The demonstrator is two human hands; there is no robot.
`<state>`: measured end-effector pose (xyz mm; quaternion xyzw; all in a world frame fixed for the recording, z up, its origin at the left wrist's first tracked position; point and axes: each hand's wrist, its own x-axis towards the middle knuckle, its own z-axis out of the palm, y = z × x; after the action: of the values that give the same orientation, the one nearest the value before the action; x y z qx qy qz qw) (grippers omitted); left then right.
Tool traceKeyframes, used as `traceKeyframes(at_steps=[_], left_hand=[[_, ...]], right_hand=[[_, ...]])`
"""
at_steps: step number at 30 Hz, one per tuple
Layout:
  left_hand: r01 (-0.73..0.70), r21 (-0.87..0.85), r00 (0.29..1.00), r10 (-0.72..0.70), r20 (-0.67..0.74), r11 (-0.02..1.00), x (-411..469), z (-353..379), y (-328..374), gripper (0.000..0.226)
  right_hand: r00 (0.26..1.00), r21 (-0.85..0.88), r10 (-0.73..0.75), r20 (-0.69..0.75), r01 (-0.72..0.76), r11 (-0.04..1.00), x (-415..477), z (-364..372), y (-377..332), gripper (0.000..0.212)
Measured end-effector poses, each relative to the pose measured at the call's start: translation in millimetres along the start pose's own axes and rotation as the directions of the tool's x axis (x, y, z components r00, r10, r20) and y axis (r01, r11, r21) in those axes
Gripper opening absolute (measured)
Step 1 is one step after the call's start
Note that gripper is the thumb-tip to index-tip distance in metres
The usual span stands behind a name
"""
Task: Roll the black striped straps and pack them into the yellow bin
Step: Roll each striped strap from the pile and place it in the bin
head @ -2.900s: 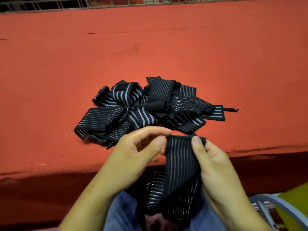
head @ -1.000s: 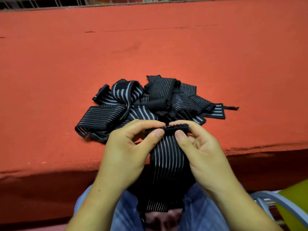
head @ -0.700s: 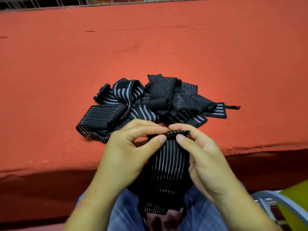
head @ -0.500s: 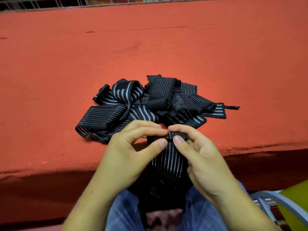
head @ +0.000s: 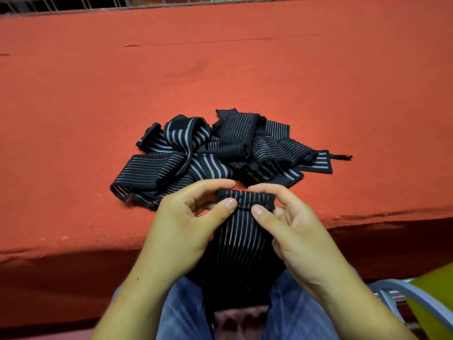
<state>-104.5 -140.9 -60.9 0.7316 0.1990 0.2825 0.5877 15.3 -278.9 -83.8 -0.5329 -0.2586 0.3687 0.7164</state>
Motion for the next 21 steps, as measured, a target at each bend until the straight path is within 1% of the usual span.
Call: traceKeyframes(at_steps=[4,7,9,11,13,17,21], left_hand=[[0.025,-0.039,0.999,-0.026,-0.027,0.999,-1.5,1.3,-2.8,0.025],[0.043,-0.057,0.998,-0.046,-0.045,0.997,-1.3,1.4,-2.2,0.026],[0.066,-0.045,0.997,-0.067,-0.025,0.997,-0.7,0.6,-2.2,0.026],[0.097,-0.036,0.995,-0.096,0.025,0.995,-0.7,-0.6,-1.7,0.026],[0.079,0.02,0.996,-0.08,0.045,0.997,-0.7,-1.3,-1.6,0.026],[-0.002,0.163,1.0,0.001,0.01,0.987,0.2,-2.0,-2.6,0.026],[-0.019,0.203,0.998,0.007,0.056,0.979,-0.1,-2.2,-3.7,0.026]], right_hand=[[0.999,-0.021,0.034,-0.025,-0.034,0.999,-0.4,-2.0,-1.5,0.022],[1.0,-0.027,0.019,-0.019,-0.019,0.999,0.2,-3.1,0.2,0.022],[0.999,-0.005,0.018,-0.037,-0.018,1.0,0.6,-4.2,1.6,0.022],[0.998,-0.001,0.024,-0.063,-0.024,1.0,1.2,-6.0,2.5,0.021],[0.998,-0.006,0.019,-0.068,-0.02,1.0,1.2,-6.8,3.0,0.022],[0.997,0.027,0.025,-0.072,-0.023,0.999,-0.4,-4.0,4.8,0.023],[0.992,-0.015,0.021,-0.122,-0.023,1.0,-1.2,-4.4,7.7,0.018]])
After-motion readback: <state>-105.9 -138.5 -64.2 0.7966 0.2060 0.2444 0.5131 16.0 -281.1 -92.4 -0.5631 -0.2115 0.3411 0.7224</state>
